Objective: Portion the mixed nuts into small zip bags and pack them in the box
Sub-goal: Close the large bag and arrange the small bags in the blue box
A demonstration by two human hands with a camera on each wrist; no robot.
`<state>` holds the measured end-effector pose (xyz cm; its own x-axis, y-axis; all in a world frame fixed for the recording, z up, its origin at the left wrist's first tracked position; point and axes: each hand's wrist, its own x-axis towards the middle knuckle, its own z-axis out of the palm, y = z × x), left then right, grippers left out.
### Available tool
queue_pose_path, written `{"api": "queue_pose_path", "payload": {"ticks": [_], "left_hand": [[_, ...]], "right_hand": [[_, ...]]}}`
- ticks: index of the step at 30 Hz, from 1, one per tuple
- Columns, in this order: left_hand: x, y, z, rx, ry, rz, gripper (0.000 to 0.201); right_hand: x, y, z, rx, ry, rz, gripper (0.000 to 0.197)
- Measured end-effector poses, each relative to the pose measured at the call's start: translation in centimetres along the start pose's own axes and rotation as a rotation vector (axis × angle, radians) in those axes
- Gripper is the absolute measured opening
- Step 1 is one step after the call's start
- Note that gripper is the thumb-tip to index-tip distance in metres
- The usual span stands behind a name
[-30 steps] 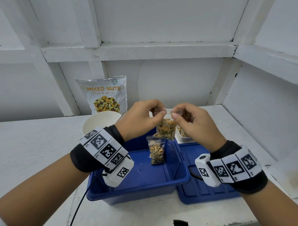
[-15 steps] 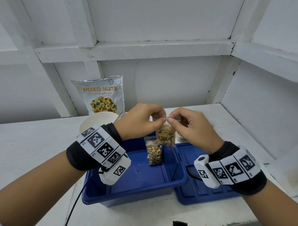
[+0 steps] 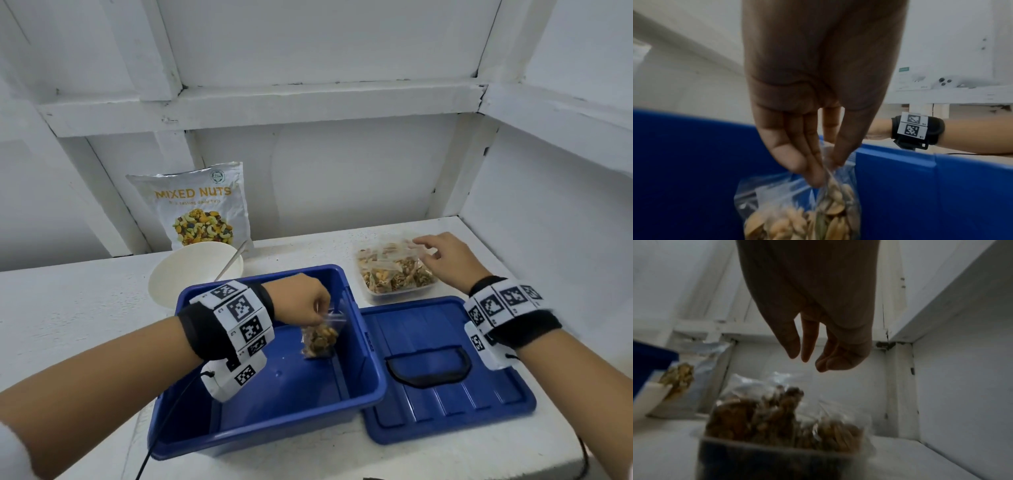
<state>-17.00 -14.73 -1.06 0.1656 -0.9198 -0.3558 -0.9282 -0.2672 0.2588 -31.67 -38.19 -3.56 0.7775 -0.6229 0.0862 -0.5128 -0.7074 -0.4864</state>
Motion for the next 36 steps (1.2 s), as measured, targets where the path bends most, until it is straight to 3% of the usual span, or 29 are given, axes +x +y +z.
{"api": "queue_pose_path", "payload": {"ticks": [4,11,17,23,29,36], "left_hand": [[0.8,-0.3,1.6,0.019,-0.080,-0.078,0.012],[0.7,-0.7,3.0,-0.047,-0.036,-0.157,0.011],[0.1,-1.2,3.0,-0.076,0.006,-0.150,0.017],[-1.1,-1.4,-1.2,-0.137,0.284,-0.106,0.022],[-2.3,0.3,-4.2,-0.465,0.726,0.007,0.023],[-3.2,1.3,-3.8,-0.517,0.901,0.123,0.003]], "right_hand": [[0.9,0.9,1.2,-0.011,-0.027,0.022,0.028],[1.0,0.7,1.1,0.178,0.061,0.040,0.010],[0.5,-0.5,-0.8,0.309,0.128,0.002,0.009],[-1.0,-4.9,-3.5,0.364,0.282,-0.184,0.008],[-3.6,-10.1,-3.5,0.509,0.203,-0.279,0.008],[-5.1,-12.4,-2.4,0.589,0.123,-0.302,0.009]]}}
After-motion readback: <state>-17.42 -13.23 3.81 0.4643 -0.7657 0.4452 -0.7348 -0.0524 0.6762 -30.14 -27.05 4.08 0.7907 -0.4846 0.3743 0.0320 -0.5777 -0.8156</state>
